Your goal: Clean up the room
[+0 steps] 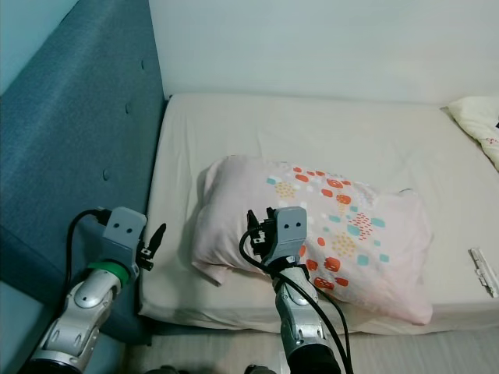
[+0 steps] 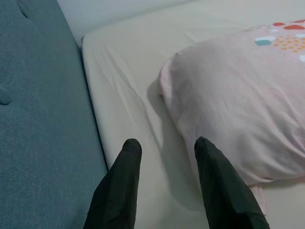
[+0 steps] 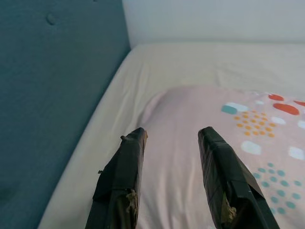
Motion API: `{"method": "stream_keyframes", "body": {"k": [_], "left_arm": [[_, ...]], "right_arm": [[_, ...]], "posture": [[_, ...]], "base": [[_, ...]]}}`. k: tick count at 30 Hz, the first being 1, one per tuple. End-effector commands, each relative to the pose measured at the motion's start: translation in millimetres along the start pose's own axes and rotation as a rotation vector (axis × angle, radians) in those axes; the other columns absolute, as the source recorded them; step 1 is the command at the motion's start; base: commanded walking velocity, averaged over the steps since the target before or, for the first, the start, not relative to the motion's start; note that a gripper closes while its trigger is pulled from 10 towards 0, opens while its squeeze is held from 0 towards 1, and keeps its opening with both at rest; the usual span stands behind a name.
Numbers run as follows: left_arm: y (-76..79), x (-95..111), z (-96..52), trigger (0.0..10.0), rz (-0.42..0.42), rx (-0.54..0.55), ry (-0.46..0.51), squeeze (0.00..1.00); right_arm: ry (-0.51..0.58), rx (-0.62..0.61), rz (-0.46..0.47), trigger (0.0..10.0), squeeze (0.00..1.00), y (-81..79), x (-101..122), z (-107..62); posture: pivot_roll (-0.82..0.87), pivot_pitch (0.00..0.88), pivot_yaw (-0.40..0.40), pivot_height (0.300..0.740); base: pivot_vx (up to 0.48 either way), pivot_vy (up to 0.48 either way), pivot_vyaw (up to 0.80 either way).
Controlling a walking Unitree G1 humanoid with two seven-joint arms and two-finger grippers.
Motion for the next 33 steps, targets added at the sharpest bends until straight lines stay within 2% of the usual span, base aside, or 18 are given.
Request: {"method": "stream_keyframes", "body": {"k": [1, 14, 16, 21, 23, 24, 25, 26, 27, 28, 29, 33], "left_arm": [[3.4, -6.3, -3.0, 10.0, -0.009, -0.009, -0.015, 0.00], [7.5, -0.2, 2.0, 10.0, 0.009, -0.009, -0.003, 0.00], [15.3, 12.7, 8.8, 10.0, -0.004, -0.026, 0.032, 0.00], [27.3, 27.1, 17.5, 10.0, -0.016, -0.053, 0.068, 0.00], [34.5, 33.6, 22.3, 10.0, -0.024, -0.067, 0.083, 0.00], [34.5, 33.6, 22.3, 10.0, -0.024, -0.067, 0.083, 0.00], [37.4, 35.8, 23.5, 10.0, -0.026, -0.073, 0.088, 0.00], [39.6, 36.0, 24.3, 10.0, -0.027, -0.078, 0.088, 0.00], [41.5, 35.8, 24.6, 10.0, -0.027, -0.083, 0.088, 0.00], [41.5, 35.8, 24.6, 10.0, -0.027, -0.083, 0.088, 0.00], [44.3, 35.2, 24.2, 10.0, -0.026, -0.092, 0.087, 0.00], [46.6, 34.4, 23.7, 10.0, -0.029, -0.099, 0.084, 0.00]], "right_arm": [[-0.024, -0.018, 0.003, 10.0, 0.00, 4.5, -7.5, -5.3], [-0.019, -0.023, 0.006, 10.0, 0.00, 5.4, -6.4, -4.2], [-0.032, -0.063, 0.017, 10.0, 0.00, 14.0, -8.1, -2.1], [-0.055, -0.105, 0.035, 10.0, 0.00, 26.2, -11.3, 0.2], [-0.075, -0.116, 0.030, 10.0, 0.44, 31.4, -14.6, 0.4], [-0.075, -0.116, 0.030, 10.0, 0.44, 31.4, -14.6, 0.4], [-0.082, -0.121, 0.024, 10.0, 0.88, 33.2, -15.8, 0.0], [-0.091, -0.130, 0.017, 10.0, 0.83, 35.1, -17.4, -0.5], [-0.097, -0.135, 0.011, 10.0, 0.65, 36.4, -18.5, -1.1], [-0.097, -0.135, 0.011, 10.0, 0.65, 36.4, -18.5, -1.1], [-0.102, -0.140, 0.005, 10.0, 0.00, 37.5, -19.9, -2.5], [-0.098, -0.139, 0.003, 10.0, 0.00, 37.4, -20.4, -3.1]], "posture": [[0.04, 0.075, 0.022, 0.740], [0.05, 0.089, 0.017, 0.740], [0.05, 0.102, 0.018, 0.740], [0.05, 0.117, 0.015, 0.740], [0.05, 0.121, 0.016, 0.740], [0.05, 0.121, 0.016, 0.740], [0.05, 0.122, 0.016, 0.740], [0.04, 0.125, 0.018, 0.740], [0.04, 0.125, 0.018, 0.740], [0.04, 0.125, 0.018, 0.740], [0.04, 0.125, 0.018, 0.740], [0.04, 0.125, 0.016, 0.740]], "base": [[0.000, 0.000, 0.00], [0.000, 0.000, 0.00], [0.000, 0.000, 0.00], [0.000, 0.000, 0.00], [0.000, 0.000, 0.00], [0.000, 0.000, 0.00], [0.000, 0.000, 0.00], [0.000, 0.000, 0.00], [0.000, 0.000, 0.00], [0.000, 0.000, 0.00], [0.000, 0.000, 0.00], [0.000, 0.000, 0.00]]}}
Point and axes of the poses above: a point about 5 cm out from each wrist's last joint towards the gripper, its own z axis pointing out of the wrist towards the gripper, its own x axis along the axis of the wrist's last joint, y = z × x, the point moved 4 cm from there along z, pointing out of the wrist towards the gripper, and after that the axes turned 7 degrees about -z, right-handed, at the moved point
